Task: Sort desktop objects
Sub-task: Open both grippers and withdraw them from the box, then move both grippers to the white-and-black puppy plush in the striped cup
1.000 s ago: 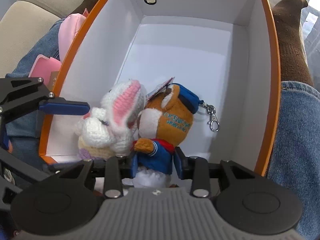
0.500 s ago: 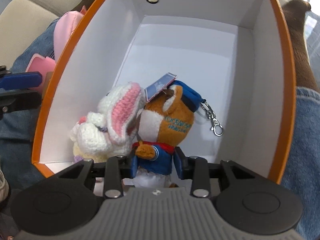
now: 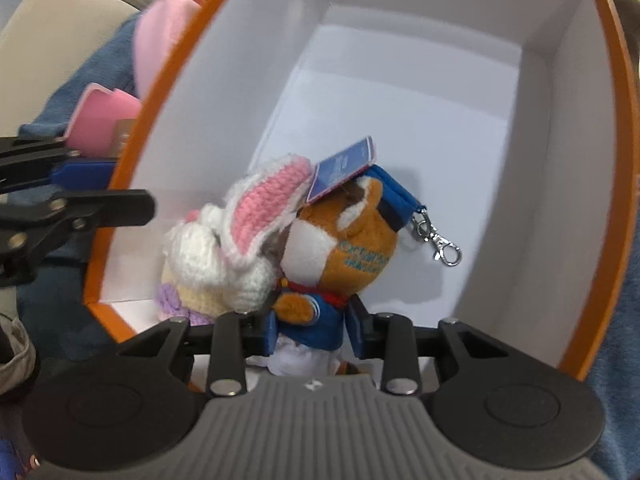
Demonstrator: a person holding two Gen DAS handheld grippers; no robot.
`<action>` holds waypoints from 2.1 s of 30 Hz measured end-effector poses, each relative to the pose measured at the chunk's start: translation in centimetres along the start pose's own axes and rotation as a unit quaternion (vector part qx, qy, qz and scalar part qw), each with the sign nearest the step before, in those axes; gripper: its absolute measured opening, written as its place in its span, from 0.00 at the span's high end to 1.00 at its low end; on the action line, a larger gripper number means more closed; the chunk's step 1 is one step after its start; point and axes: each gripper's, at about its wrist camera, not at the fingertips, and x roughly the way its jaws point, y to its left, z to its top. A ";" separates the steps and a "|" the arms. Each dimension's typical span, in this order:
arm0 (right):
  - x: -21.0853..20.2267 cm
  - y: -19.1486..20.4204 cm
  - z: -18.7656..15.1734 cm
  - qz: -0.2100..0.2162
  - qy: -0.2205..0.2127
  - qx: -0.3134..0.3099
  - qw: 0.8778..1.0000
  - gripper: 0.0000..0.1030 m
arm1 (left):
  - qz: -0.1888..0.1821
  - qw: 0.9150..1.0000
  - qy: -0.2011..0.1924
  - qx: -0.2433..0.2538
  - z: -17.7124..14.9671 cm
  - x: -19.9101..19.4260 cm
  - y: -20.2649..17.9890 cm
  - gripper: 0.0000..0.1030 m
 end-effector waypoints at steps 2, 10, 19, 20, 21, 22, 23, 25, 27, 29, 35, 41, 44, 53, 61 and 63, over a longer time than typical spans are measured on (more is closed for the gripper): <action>1.1 -0.2 0.1 0.003 0.013 0.013 1.000 0.66 | 0.000 1.000 0.000 -0.002 -0.2 0.2 0.0 0.70; 1.3 0.3 -0.2 -0.015 0.013 0.013 1.000 0.61 | 0.002 1.000 -0.016 0.003 -0.5 -0.4 -0.2 0.70; 0.0 1.7 -1.1 -0.075 -0.007 -0.012 0.997 0.40 | -0.018 0.998 -0.054 -0.003 -1.4 -3.8 0.5 0.70; -0.2 1.8 -1.3 -0.078 -0.009 -0.013 0.997 0.37 | -0.015 0.998 -0.057 -0.006 -1.7 -4.4 0.7 0.70; -0.4 1.9 -1.5 -0.079 -0.012 -0.014 0.997 0.35 | -0.012 0.998 -0.060 -0.007 -2.0 -4.8 0.9 0.70; -0.5 2.0 -1.7 -0.081 -0.015 -0.014 0.996 0.35 | -0.005 0.998 -0.064 -0.010 -2.4 -5.4 1.2 0.70; -0.8 2.1 -1.9 -0.085 -0.021 -0.012 0.996 0.32 | 0.001 0.998 -0.068 -0.012 -2.7 -5.8 1.5 0.69; -1.5 2.2 -2.4 -0.084 -0.034 -0.008 0.996 0.29 | 0.014 0.996 -0.080 -0.022 -3.5 -6.8 2.1 0.68; -2.2 2.4 -2.8 -0.083 -0.046 -0.005 0.995 0.29 | 0.024 0.995 -0.088 -0.028 -4.2 -7.5 2.7 0.68; -3.1 2.9 -3.4 -0.088 -0.064 -0.008 0.994 0.29 | 0.031 0.995 -0.087 -0.031 -4.7 -8.0 3.1 0.68; -6.7 4.3 -5.1 -0.088 -0.154 -0.003 0.984 0.30 | 0.056 0.995 -0.073 -0.028 -6.0 -8.1 4.2 0.65; -7.7 8.7 -3.1 -0.081 -0.198 -0.082 0.973 0.35 | 0.054 0.996 -0.058 -0.032 -6.6 -8.3 5.4 0.65; -6.1 12.2 -0.8 -0.080 -0.185 -0.147 0.968 0.48 | 0.060 0.995 -0.063 -0.042 -6.6 -8.7 6.0 0.65; -2.3 17.6 3.4 -0.090 -0.124 -0.253 0.955 0.44 | 0.073 0.993 -0.063 -0.064 -6.5 -8.7 7.7 0.65; 1.3 18.3 5.8 -0.132 -0.062 -0.296 0.944 0.38 | 0.064 0.992 -0.064 -0.085 -6.8 -8.7 8.9 0.65; 1.6 18.2 5.8 -0.126 -0.059 -0.295 0.945 0.40 | 0.066 0.992 -0.063 -0.086 -6.9 -8.8 8.9 0.65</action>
